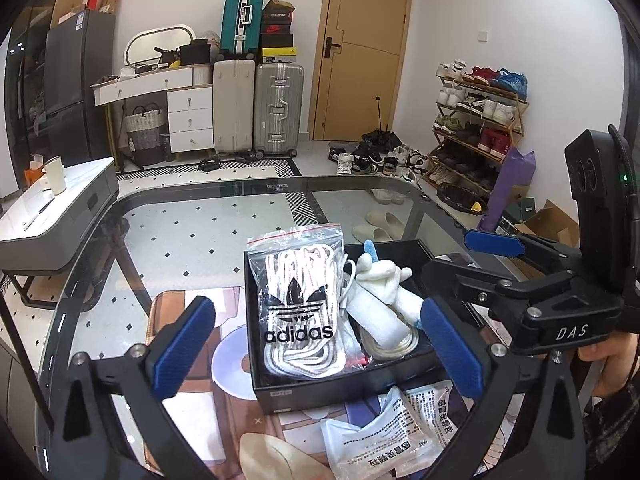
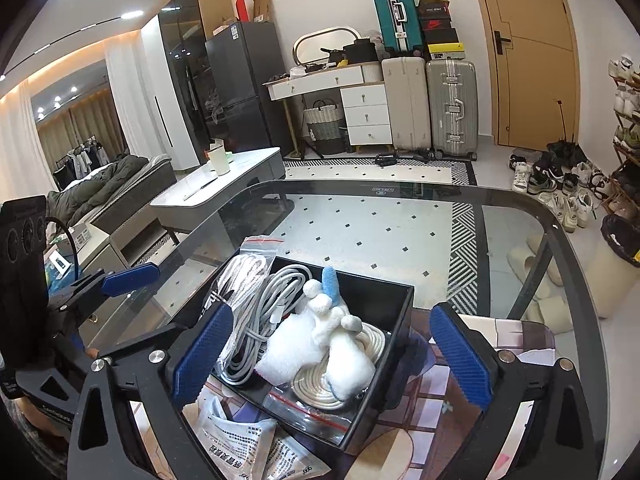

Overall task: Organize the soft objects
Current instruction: 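Withdraw both tools from the box and move toward the white sachet packets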

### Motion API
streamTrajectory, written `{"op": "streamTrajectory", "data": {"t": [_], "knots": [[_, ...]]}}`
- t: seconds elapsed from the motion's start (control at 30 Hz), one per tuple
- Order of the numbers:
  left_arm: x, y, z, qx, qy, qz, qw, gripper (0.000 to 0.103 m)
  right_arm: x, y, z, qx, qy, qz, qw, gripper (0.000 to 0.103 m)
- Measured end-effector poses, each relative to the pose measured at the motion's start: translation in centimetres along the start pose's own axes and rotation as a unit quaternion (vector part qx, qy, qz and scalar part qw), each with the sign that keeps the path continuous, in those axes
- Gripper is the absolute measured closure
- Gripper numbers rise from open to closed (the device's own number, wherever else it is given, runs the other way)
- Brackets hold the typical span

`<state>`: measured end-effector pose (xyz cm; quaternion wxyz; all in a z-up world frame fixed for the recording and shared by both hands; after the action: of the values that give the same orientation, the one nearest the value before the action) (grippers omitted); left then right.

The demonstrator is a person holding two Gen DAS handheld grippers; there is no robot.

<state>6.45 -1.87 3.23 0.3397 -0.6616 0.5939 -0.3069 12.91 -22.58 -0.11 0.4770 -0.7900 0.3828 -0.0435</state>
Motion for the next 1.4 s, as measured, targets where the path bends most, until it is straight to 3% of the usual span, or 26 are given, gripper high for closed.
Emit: {"op": "streamTrajectory", "data": {"t": [0.5, 1.4], "knots": [[-0.2, 3.6, -1.9, -0.007, 0.003, 0.001, 1.0, 0.0, -0.7, 2.2, -2.5, 0.01, 0.009, 0.002, 1.0, 0.001], [0.7, 7.2, -2.3, -0.033, 0.005, 0.019, 0.9993, 0.0, -2.3, 7.7, -4.4, -0.015, 0.012, 0.009, 1.0, 0.001]]}}
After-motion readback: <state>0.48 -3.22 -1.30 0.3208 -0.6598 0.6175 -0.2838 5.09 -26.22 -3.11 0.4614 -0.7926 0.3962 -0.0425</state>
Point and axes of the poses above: each gripper's, at about its wrist camera, not at the fingertips, and z roughly the way its jaws point, x to its right, y to its underside, the point moved 1 cm from there along z, roughly the way its jaws point, and after that the axes turned 12 degrees about -y, right-handed, at the moved point
